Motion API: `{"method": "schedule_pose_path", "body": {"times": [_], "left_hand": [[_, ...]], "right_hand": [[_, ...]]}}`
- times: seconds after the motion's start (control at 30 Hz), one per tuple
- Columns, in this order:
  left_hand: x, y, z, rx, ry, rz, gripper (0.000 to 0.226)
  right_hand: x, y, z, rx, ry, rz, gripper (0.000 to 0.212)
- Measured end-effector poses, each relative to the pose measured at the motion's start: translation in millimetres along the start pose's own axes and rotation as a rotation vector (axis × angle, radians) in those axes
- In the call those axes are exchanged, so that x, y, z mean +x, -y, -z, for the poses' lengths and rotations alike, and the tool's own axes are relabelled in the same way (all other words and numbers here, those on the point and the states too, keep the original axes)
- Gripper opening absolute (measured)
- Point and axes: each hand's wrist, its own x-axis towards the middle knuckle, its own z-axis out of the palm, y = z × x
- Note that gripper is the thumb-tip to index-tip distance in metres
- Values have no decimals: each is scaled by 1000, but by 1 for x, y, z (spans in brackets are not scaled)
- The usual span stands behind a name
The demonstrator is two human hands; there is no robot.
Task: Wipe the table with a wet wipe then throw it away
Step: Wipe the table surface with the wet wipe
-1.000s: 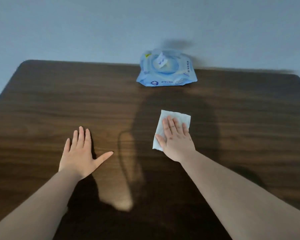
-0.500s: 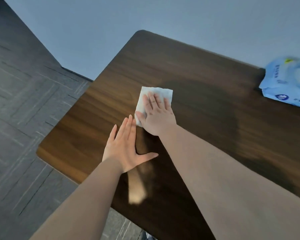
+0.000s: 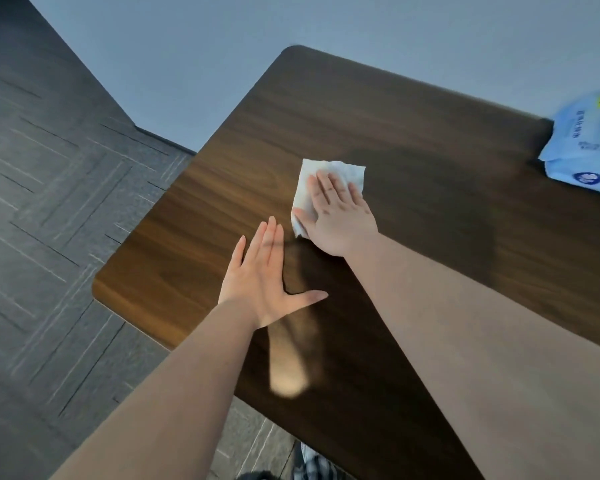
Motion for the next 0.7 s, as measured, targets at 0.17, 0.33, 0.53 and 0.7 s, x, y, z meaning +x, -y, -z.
{"method": "schedule_pose_path", "body": {"times": [0.17, 0.33, 0.53, 0.7], "left_hand": [[-2, -18, 8, 154, 36, -61, 123], [5, -103, 11, 169, -6, -346, 112], [18, -234, 4, 205, -10, -627, 109], [18, -350, -8, 270, 65, -782, 104]], "right_hand": [[-79, -81, -1, -2, 0, -196, 68], [-187, -184, -5, 20, -14, -487, 69], [-316, -289, -12, 67, -61, -844, 70], [-418, -367, -18, 178, -101, -1106, 70]]}}
